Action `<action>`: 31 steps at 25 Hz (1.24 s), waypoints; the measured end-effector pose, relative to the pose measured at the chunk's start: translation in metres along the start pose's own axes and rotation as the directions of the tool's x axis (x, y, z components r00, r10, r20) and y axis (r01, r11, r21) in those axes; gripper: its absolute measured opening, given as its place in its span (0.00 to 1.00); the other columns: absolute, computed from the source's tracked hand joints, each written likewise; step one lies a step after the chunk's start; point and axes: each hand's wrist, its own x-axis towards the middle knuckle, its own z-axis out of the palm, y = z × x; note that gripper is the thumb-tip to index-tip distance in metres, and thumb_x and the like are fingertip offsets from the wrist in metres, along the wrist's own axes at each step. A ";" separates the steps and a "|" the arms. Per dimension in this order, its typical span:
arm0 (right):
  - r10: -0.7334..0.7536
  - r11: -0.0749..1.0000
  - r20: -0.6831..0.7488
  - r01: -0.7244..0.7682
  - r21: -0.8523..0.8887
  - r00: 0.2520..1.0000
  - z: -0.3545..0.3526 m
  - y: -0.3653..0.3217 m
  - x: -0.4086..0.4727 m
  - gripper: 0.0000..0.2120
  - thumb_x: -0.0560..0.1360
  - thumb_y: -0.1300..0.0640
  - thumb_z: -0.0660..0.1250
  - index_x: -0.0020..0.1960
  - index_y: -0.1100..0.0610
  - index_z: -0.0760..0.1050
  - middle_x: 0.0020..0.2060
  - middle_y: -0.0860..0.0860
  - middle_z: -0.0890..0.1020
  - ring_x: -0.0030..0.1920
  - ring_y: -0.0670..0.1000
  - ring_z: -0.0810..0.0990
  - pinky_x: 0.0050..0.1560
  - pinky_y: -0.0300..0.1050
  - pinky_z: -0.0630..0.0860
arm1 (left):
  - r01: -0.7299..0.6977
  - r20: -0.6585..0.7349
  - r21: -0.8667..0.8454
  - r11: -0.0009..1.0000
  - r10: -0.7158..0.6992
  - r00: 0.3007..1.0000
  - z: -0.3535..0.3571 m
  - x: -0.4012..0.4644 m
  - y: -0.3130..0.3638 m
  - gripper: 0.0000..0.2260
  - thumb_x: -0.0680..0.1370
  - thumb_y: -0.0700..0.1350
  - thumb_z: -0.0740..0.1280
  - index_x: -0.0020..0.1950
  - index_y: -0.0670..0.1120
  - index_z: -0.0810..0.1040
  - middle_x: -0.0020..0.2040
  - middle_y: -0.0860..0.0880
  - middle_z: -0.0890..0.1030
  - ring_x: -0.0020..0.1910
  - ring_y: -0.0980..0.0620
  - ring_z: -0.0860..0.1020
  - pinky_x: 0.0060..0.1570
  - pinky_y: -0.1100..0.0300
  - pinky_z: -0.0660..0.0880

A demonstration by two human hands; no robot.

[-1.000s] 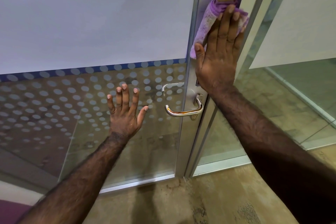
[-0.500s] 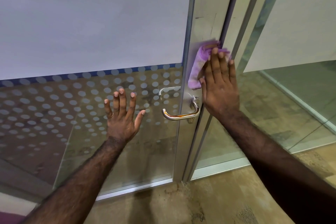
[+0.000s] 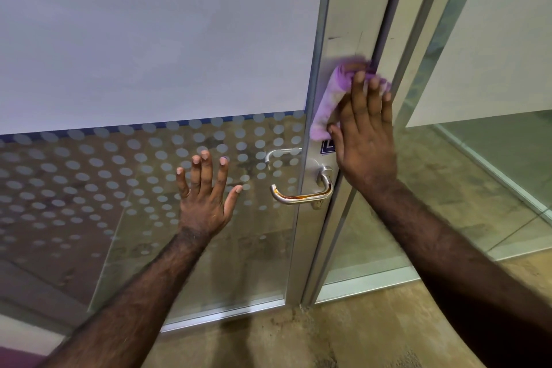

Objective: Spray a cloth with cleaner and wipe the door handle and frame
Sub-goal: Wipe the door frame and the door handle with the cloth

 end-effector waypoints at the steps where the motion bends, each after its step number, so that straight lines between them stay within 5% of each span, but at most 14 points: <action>1: -0.019 1.000 0.043 0.019 -0.003 0.999 0.004 0.000 -0.017 0.31 0.90 0.52 0.61 0.87 0.63 0.56 0.86 0.66 0.59 0.86 0.70 0.58 0.87 0.68 0.52 | -0.002 -0.003 0.000 1.000 0.002 1.000 0.000 0.001 0.000 0.43 0.86 0.62 0.63 0.87 0.46 0.39 0.86 0.42 0.31 0.86 0.43 0.33 0.82 0.38 0.35; 8: -0.030 0.997 0.047 0.027 0.073 0.998 0.025 -0.028 -0.063 0.34 0.89 0.51 0.62 0.88 0.59 0.49 0.86 0.61 0.57 0.86 0.65 0.58 0.87 0.65 0.53 | 0.007 -0.009 -0.014 1.000 -0.007 1.000 0.002 -0.001 0.000 0.44 0.85 0.63 0.63 0.87 0.47 0.38 0.86 0.43 0.30 0.85 0.43 0.32 0.82 0.39 0.34; 12: -0.055 0.997 0.057 0.052 0.059 0.997 0.020 -0.034 -0.055 0.32 0.88 0.49 0.64 0.86 0.63 0.59 0.84 0.63 0.66 0.85 0.67 0.62 0.85 0.66 0.57 | 0.007 -0.021 -0.005 1.000 -0.007 1.000 0.006 -0.001 0.000 0.42 0.86 0.62 0.62 0.87 0.46 0.40 0.86 0.42 0.32 0.86 0.43 0.34 0.82 0.39 0.34; 15: -0.009 0.999 0.064 0.007 0.040 0.998 0.004 -0.025 -0.030 0.36 0.86 0.47 0.67 0.86 0.63 0.58 0.86 0.63 0.63 0.85 0.69 0.61 0.86 0.66 0.53 | 0.008 -0.023 -0.005 1.000 -0.009 1.000 0.009 -0.001 -0.001 0.42 0.86 0.62 0.62 0.87 0.46 0.41 0.86 0.42 0.32 0.86 0.42 0.34 0.82 0.38 0.34; 22: 0.137 0.988 -0.147 -0.124 0.090 0.980 -0.034 0.010 0.070 0.40 0.85 0.43 0.66 0.87 0.62 0.55 0.87 0.64 0.60 0.87 0.69 0.56 0.88 0.62 0.48 | 0.006 -0.068 -0.007 1.000 -0.006 0.998 0.005 -0.004 -0.001 0.43 0.85 0.61 0.66 0.87 0.45 0.43 0.87 0.41 0.35 0.86 0.42 0.36 0.83 0.37 0.36; 31: -0.042 0.994 0.022 0.040 0.101 0.999 0.008 0.010 -0.031 0.36 0.85 0.49 0.71 0.86 0.62 0.62 0.87 0.60 0.62 0.86 0.68 0.60 0.88 0.67 0.50 | 0.004 -0.058 -0.006 1.000 -0.004 0.998 0.001 0.000 0.001 0.43 0.85 0.61 0.65 0.87 0.45 0.42 0.87 0.41 0.34 0.86 0.42 0.35 0.82 0.38 0.37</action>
